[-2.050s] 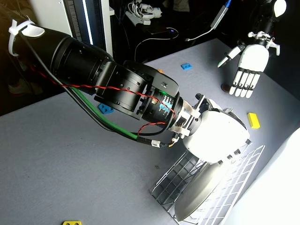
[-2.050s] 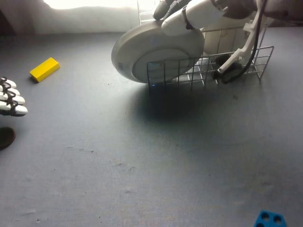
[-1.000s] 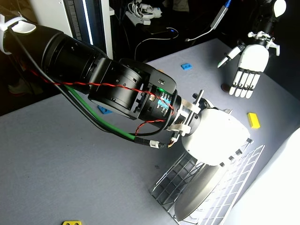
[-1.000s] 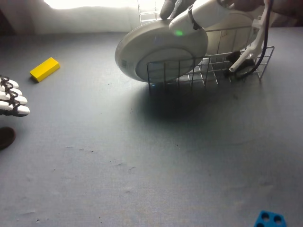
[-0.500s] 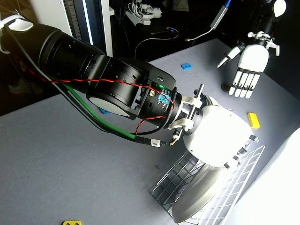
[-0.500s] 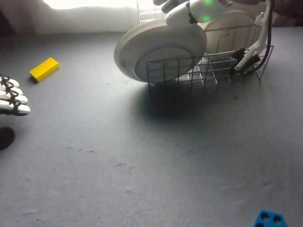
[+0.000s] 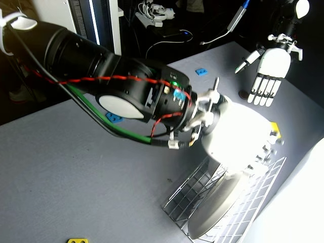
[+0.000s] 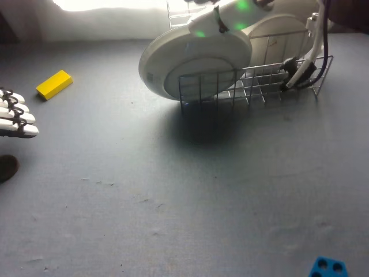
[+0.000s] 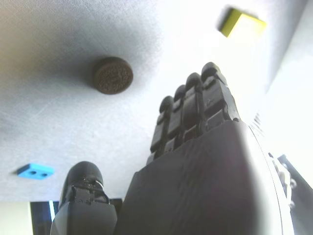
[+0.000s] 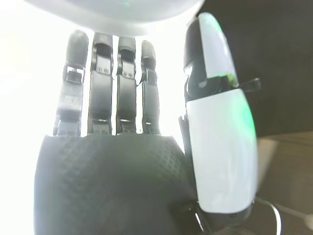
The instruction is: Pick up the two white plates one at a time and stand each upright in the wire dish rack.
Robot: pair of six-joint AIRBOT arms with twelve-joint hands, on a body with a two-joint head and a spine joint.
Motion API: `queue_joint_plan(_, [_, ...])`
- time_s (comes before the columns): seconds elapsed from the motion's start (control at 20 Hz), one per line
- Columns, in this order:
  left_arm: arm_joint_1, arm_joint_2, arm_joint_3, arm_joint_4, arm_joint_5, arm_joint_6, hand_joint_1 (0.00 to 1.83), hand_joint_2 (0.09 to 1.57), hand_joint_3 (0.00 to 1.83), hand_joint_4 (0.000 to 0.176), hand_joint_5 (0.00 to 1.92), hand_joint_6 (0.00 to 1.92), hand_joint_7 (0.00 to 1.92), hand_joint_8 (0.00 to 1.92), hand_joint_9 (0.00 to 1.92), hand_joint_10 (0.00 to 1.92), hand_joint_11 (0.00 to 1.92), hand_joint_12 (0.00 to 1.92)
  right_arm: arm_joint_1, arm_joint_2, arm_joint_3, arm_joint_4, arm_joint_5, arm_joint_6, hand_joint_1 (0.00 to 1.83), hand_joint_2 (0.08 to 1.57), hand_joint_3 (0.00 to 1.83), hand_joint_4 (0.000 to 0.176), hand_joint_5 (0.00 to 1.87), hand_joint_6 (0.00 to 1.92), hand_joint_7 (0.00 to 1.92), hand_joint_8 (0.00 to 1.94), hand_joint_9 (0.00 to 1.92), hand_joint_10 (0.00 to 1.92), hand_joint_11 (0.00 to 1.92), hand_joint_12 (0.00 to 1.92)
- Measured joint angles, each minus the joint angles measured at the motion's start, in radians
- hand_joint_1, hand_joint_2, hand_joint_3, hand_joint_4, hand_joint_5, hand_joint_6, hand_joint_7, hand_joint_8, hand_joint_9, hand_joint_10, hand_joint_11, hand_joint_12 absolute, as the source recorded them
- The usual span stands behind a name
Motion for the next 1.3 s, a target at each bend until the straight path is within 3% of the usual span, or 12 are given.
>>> queue_joint_plan(0.1, [-0.010,-0.001,-0.009,0.008,0.000,0.000,0.00,1.09,0.00,0.000,0.00,0.00,0.00,0.00,0.00,0.00,0.00,0.00,0.004,0.036,-0.039,-0.092,0.043,-0.020,1.04,1.08,0.00,0.000,0.54,0.00,0.57,0.01,0.56,0.01,0.11,1.12])
queue_joint_plan(0.25, [-0.029,0.000,-0.021,0.006,-0.008,0.000,0.00,1.08,0.00,0.000,0.01,0.00,0.00,0.00,0.00,0.00,0.00,0.00,0.006,0.114,-0.123,-0.128,0.086,-0.134,1.02,1.08,0.00,0.000,0.54,0.00,0.57,0.00,0.55,0.00,0.12,1.12])
queue_joint_plan(0.4, [-0.064,0.000,-0.037,0.010,-0.034,-0.002,0.00,1.10,0.00,0.000,0.02,0.00,0.00,0.00,0.00,0.00,0.00,0.00,-0.016,0.208,-0.207,-0.154,0.159,-0.365,1.01,1.08,0.00,0.000,0.55,0.01,0.59,0.01,0.57,0.01,0.15,1.09])
queue_joint_plan(0.55, [-0.108,0.007,-0.059,0.015,-0.066,-0.024,0.00,1.10,0.00,0.000,0.03,0.01,0.01,0.00,0.00,0.00,0.00,0.00,-0.070,0.304,-0.285,-0.184,0.205,-0.456,1.02,1.06,0.00,0.000,0.53,0.00,0.57,0.00,0.55,0.00,0.15,1.06])
queue_joint_plan(0.65, [-0.134,0.010,-0.074,0.010,-0.082,-0.047,0.00,1.09,0.00,0.000,0.02,0.01,0.01,0.00,0.00,0.00,0.00,0.00,-0.090,0.348,-0.332,-0.193,0.251,-0.661,0.99,1.05,0.00,0.000,0.53,0.00,0.56,0.00,0.54,0.00,0.14,1.05])
queue_joint_plan(0.7, [-0.143,0.010,-0.084,0.008,-0.089,-0.064,0.00,1.10,0.00,0.000,0.02,0.00,0.00,0.00,0.00,0.00,0.00,0.00,-0.102,0.377,-0.364,-0.193,0.292,-0.701,0.99,1.04,0.00,0.000,0.51,0.00,0.54,0.00,0.52,0.00,0.13,1.04])
queue_joint_plan(0.95, [-0.150,0.019,-0.108,0.015,-0.118,-0.153,0.00,1.09,0.00,0.000,0.01,0.01,0.00,0.00,0.00,0.00,0.00,0.00,-0.135,0.477,-0.449,-0.190,0.329,-0.702,0.98,1.04,0.00,0.000,0.48,0.00,0.51,0.00,0.48,0.00,0.10,1.02])
queue_joint_plan(1.3, [-0.163,0.019,-0.090,0.021,-0.131,-0.158,0.00,1.09,0.00,0.000,0.03,0.01,0.02,0.01,0.01,0.00,0.00,0.00,-0.147,0.607,-0.512,-0.171,0.317,-0.693,0.95,1.02,0.00,0.000,0.45,0.00,0.45,0.00,0.43,0.00,0.02,1.04])
